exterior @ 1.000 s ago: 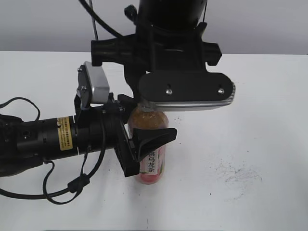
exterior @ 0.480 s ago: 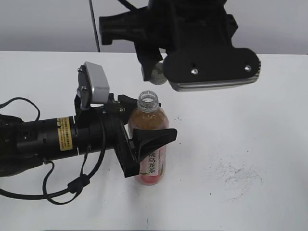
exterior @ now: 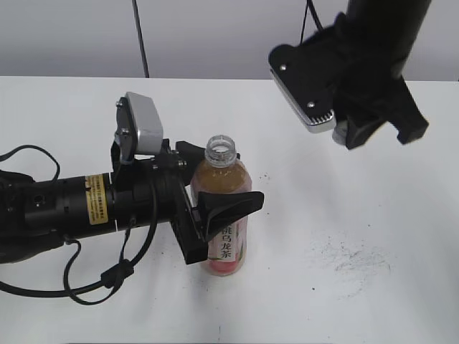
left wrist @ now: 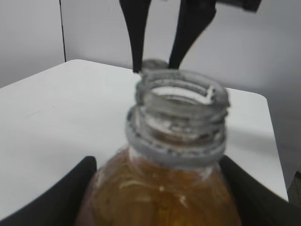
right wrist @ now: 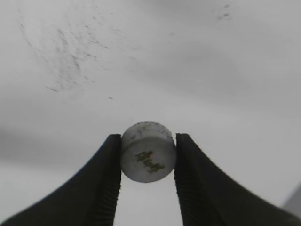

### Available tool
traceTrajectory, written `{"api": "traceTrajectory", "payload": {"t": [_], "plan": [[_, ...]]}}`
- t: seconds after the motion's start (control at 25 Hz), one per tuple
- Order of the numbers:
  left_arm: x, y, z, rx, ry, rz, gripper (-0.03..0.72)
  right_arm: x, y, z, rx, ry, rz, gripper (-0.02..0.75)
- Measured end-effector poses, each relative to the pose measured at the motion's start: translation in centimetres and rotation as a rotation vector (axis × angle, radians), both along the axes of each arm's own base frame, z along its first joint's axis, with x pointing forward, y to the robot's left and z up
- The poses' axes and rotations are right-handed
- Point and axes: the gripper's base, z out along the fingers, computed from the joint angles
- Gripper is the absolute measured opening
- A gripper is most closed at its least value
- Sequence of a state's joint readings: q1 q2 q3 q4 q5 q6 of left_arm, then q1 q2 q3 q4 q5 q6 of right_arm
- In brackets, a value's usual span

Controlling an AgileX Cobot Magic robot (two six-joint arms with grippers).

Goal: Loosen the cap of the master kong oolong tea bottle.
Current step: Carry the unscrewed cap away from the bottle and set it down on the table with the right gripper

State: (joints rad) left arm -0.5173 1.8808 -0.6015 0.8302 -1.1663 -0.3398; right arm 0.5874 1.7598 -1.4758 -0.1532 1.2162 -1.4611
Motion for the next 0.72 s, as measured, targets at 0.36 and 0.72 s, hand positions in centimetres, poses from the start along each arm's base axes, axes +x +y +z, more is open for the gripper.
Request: {"api": "traceTrajectory", "payload": {"t": [0.36, 0.72], "plan": [[0.0, 0.0, 0.0, 0.000, 0.000, 0.001, 0.448, 1.4, -1.9, -8.8, 0.072, 0.273, -0.551, 0.263], [0.1, 0.0, 0.0, -0.005, 0.006, 0.012, 0.448, 1.2, -2.0, -16.5, -0.060, 0.358, -0.925, 0.265]]}}
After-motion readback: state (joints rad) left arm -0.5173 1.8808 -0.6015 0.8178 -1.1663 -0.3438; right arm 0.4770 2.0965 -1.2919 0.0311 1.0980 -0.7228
